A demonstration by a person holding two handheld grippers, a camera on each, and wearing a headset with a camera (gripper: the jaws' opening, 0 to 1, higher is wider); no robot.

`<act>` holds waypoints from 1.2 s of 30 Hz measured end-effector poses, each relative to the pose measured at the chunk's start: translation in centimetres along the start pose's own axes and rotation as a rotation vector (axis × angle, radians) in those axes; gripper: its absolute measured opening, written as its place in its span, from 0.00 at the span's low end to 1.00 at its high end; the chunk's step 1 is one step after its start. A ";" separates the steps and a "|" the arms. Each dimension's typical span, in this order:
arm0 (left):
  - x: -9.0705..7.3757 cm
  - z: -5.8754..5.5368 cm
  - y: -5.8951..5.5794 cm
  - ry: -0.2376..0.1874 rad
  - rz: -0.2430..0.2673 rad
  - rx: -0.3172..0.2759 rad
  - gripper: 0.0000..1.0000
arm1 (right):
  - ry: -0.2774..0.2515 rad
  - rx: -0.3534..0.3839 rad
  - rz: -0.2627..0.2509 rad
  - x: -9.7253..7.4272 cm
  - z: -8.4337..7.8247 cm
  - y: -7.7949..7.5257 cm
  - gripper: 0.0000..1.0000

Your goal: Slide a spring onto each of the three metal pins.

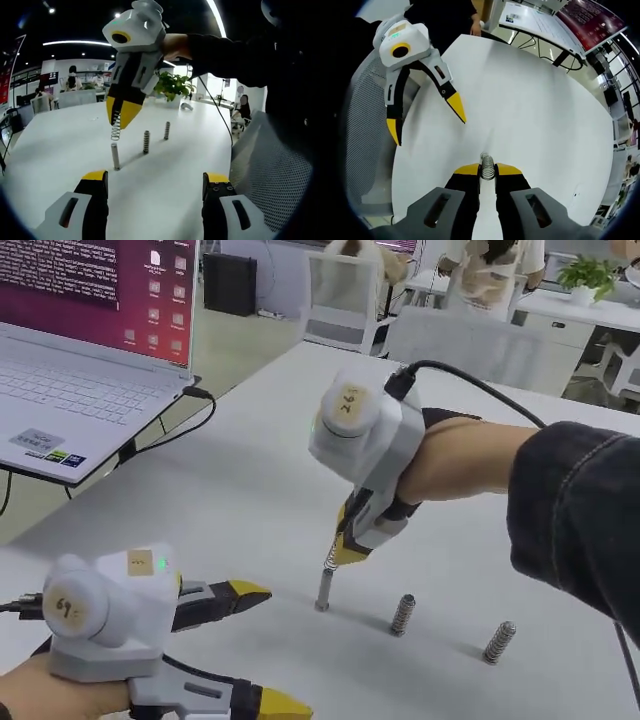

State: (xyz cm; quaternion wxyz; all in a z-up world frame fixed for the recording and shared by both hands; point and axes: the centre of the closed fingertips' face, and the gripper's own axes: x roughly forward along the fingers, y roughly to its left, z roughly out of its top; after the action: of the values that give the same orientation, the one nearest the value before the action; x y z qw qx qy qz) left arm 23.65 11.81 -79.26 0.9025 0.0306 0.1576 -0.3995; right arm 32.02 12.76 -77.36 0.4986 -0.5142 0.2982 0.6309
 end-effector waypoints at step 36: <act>-0.1 -0.6 0.3 -0.002 0.000 -0.017 0.69 | 0.085 0.001 0.053 3.8 -0.8 0.4 0.09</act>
State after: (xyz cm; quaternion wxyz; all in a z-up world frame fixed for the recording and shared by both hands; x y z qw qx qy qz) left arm 23.66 12.22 -79.77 0.9030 0.0226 0.1603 -0.3981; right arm 32.00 13.10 -81.23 0.4690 -0.5321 0.3330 0.6213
